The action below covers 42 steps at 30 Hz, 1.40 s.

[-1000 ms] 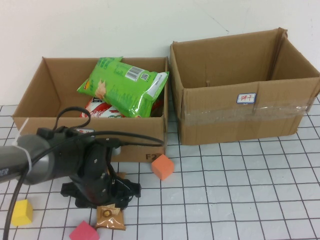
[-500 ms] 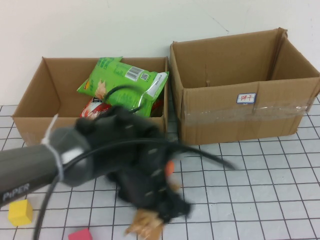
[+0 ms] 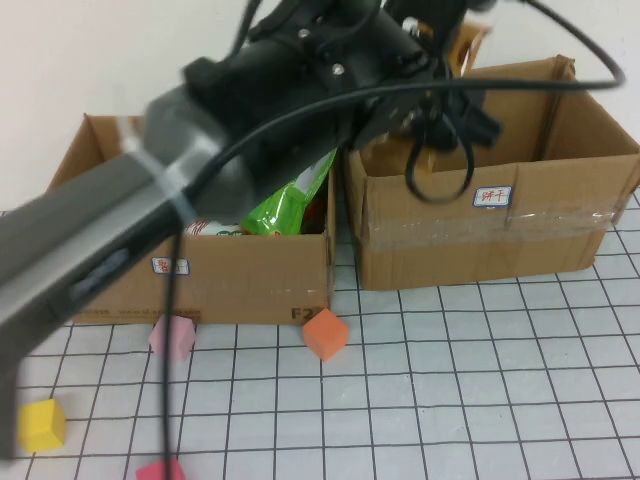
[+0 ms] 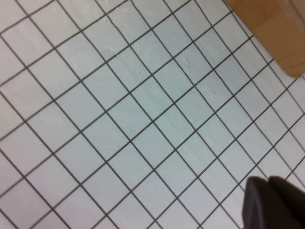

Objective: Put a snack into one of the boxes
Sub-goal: Place the biscuit in the biscuit box

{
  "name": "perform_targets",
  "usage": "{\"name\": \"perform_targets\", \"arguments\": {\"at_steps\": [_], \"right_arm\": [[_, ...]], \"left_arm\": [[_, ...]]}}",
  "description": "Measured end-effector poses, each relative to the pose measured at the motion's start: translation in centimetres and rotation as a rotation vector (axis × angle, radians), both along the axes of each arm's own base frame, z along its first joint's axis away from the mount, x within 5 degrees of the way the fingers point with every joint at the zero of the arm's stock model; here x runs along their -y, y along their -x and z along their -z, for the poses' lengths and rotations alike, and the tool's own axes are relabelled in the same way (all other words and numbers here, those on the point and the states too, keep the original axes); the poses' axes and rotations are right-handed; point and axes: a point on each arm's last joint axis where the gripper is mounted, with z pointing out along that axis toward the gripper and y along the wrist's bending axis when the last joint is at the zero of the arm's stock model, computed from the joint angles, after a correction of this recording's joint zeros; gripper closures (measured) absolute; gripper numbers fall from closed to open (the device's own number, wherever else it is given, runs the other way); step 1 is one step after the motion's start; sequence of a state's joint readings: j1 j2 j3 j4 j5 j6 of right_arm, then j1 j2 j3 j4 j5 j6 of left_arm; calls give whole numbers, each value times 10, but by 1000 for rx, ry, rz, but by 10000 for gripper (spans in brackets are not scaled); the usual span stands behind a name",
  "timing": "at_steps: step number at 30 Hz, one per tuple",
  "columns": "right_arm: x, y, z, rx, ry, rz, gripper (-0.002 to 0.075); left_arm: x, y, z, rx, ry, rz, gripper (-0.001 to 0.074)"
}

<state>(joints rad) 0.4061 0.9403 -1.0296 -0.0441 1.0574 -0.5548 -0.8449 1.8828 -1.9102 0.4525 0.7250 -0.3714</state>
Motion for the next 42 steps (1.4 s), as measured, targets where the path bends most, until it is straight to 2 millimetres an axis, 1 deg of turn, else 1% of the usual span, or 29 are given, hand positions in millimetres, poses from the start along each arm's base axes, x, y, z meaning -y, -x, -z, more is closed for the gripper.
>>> {"name": "perform_targets", "arguments": {"at_steps": [3, 6, 7, 8, 9, 10, 11, 13, 15, 16, 17, 18, 20, 22, 24, 25, 28, 32, 36, 38, 39, 41, 42], "right_arm": [[0, 0, 0, -4, -11, 16, 724], [0, 0, 0, -9, -13, 21, 724], [0, 0, 0, -9, -13, 21, 724], [0, 0, 0, -9, -14, 23, 724], [0, 0, 0, -10, -14, 23, 724], [0, 0, 0, -11, -13, 23, 724], [0, 0, 0, -11, -13, 23, 724], [0, 1, 0, -13, -12, 23, 724], [0, 1, 1, -15, -12, 23, 724], [0, 1, 1, -15, -12, 23, 724], [0, 1, 1, -15, -12, 23, 724], [1, 1, 0, -12, -13, 23, 724], [2, 3, -1, -6, -15, 23, 724], [4, 8, -1, 23, -27, 21, 724], [7, 15, 0, 67, -46, 19, 724], [8, 20, 3, 87, -58, 18, 724], [11, 35, 18, 113, -115, 12, 724], [14, 57, 44, 138, -218, 6, 724], [23, 81, 68, 187, -271, 4, 724], [26, 91, 80, 204, -292, 4, 724], [28, 96, 84, 213, -307, 5, 724], [30, 105, 92, 227, -343, 9, 724], [31, 108, 96, 233, -360, 10, 724]], "left_arm": [[8, -29, 9, 68, 25, 0, 288], [16, -56, 29, 110, 31, 6, 288], [17, -63, 36, 114, 34, 9, 283], [18, -70, 44, 120, 36, 12, 259], [19, -76, 52, 124, 37, 15, 214], [20, -81, 58, 126, 37, 17, 160], [20, -85, 63, 127, 31, 17, 125], [20, -90, 72, 123, 9, 12, 77], [19, -92, 74, 128, -13, 5, 66], [17, -92, 70, 129, -21, -6, 83], [16, -92, 68, 120, -33, -21, 116], [16, -89, 62, 112, -47, -37, 169], [12, -82, 49, 90, -75, -78, 312], [7, -72, 35, 60, -123, -113, 523], [4, -60, 25, 43, -198, -108, 633], [2, -55, 21, 27, -226, -111, 668], [2, -39, 17, -27, -286, -109, 717], [9, -21, 15, -73, -308, -68, 731], [16, 8, 6, -66, -301, 3, 735], [14, 19, 3, -54, -296, 35, 735], [10, 28, -3, -41, -285, 51, 735], [0, 38, -7, -32, -269, 64, 736], [-9, 45, -8, -29, -262, 70, 736]]}}
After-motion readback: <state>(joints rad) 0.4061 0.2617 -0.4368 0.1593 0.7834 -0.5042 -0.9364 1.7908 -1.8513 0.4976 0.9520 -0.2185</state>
